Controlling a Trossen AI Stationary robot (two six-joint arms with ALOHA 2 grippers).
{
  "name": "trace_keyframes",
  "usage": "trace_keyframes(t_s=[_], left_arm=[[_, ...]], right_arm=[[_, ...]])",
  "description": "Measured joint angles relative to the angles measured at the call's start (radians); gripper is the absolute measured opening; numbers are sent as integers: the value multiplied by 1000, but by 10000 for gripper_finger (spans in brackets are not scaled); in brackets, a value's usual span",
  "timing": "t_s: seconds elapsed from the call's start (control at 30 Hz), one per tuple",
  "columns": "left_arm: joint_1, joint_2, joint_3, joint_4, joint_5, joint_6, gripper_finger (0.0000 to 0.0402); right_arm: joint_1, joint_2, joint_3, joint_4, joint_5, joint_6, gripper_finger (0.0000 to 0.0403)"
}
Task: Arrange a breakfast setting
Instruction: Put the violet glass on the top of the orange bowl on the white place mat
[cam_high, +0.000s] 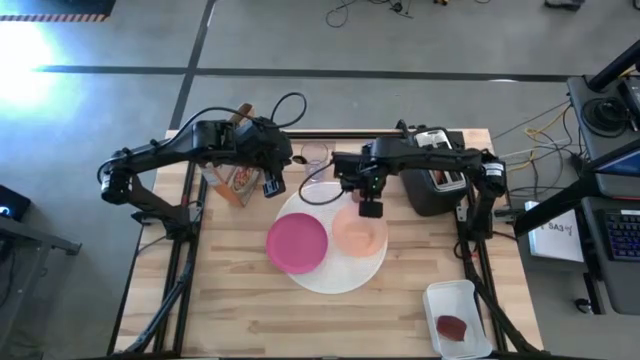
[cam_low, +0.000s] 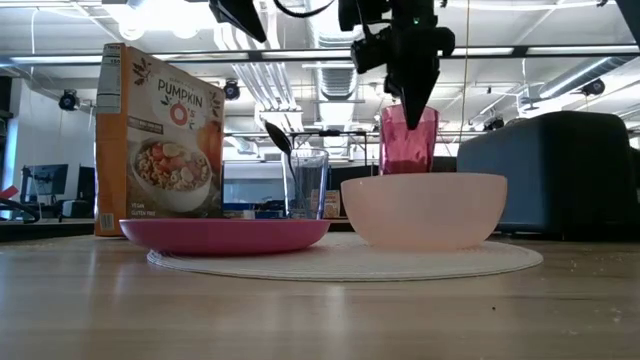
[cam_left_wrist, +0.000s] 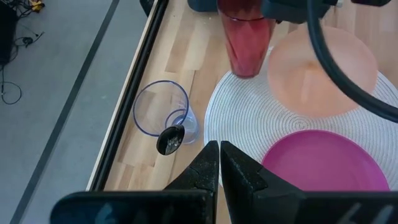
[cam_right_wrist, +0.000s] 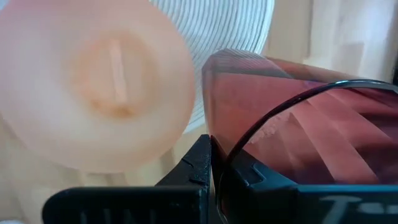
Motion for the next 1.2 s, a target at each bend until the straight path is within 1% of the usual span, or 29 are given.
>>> trace_keyframes(t_s=[0.17, 0.47, 0.9, 1.0, 1.2], left_arm=[[0, 0, 0, 0, 0, 0, 0], [0, 0, 0, -2, 0, 0, 0], [0, 0, 0, -7, 0, 0, 0], [0, 0, 0, -8, 0, 0, 0], [0, 0, 0, -10, 0, 3, 0]], right_arm=[[19, 6, 0, 38, 9, -24, 9], [18, 49, 0, 46, 9, -78, 9], [18, 76, 0, 55, 5, -97, 10], [18, 76, 0, 62, 6, -98, 21], [18, 76, 1, 70, 6, -105, 62]])
